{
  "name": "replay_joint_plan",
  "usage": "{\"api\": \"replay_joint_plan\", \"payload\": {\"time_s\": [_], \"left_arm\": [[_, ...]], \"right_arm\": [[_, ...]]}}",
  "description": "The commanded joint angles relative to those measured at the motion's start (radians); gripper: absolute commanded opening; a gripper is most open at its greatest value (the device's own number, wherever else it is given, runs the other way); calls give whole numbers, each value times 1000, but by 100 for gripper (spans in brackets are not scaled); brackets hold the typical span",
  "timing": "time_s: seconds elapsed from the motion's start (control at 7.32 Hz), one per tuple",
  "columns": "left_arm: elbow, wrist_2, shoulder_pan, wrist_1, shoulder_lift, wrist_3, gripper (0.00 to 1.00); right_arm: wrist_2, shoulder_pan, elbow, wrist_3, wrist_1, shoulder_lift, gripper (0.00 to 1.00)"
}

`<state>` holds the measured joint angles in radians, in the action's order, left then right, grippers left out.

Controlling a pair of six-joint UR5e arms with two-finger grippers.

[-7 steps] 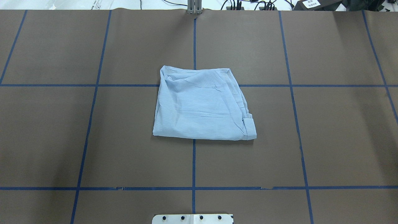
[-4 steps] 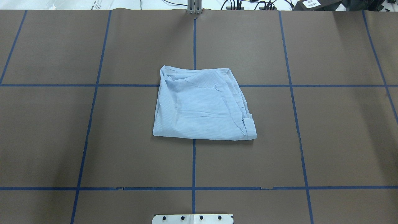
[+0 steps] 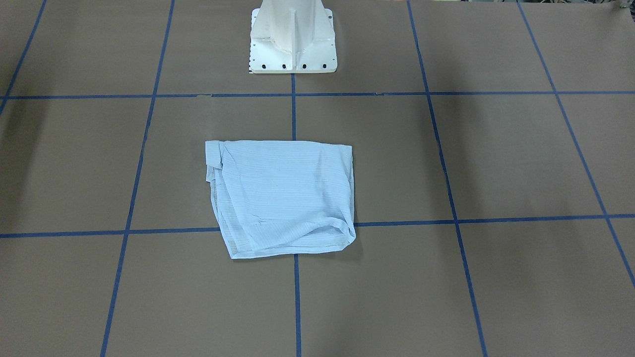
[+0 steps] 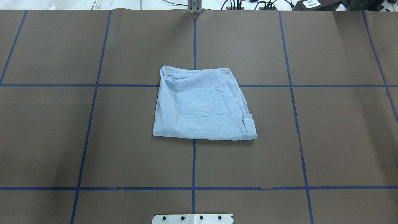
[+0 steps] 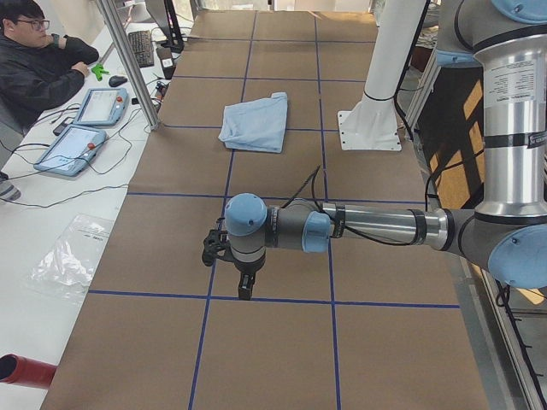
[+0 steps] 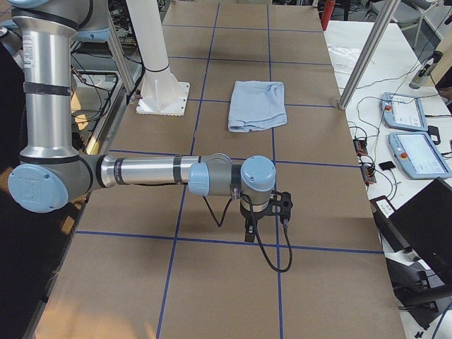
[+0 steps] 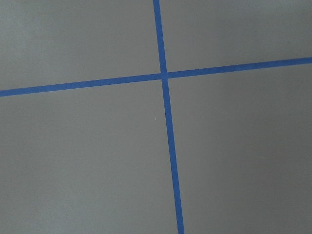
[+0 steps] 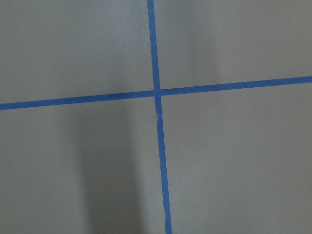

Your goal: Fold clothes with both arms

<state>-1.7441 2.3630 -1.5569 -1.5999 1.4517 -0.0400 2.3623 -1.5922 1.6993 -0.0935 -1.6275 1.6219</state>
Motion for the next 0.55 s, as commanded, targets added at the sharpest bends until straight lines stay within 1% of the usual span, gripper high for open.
{"api": "replay_joint_plan", "payload": {"time_s": [0.0,0.41], "left_arm": [[0,-1,0,0,-1,-1,100],[-2,-1,-2,-2,-2,0,100]], "right_arm": [[0,0,0,0,0,1,100],[0,0,-1,0,2,10,100]]}}
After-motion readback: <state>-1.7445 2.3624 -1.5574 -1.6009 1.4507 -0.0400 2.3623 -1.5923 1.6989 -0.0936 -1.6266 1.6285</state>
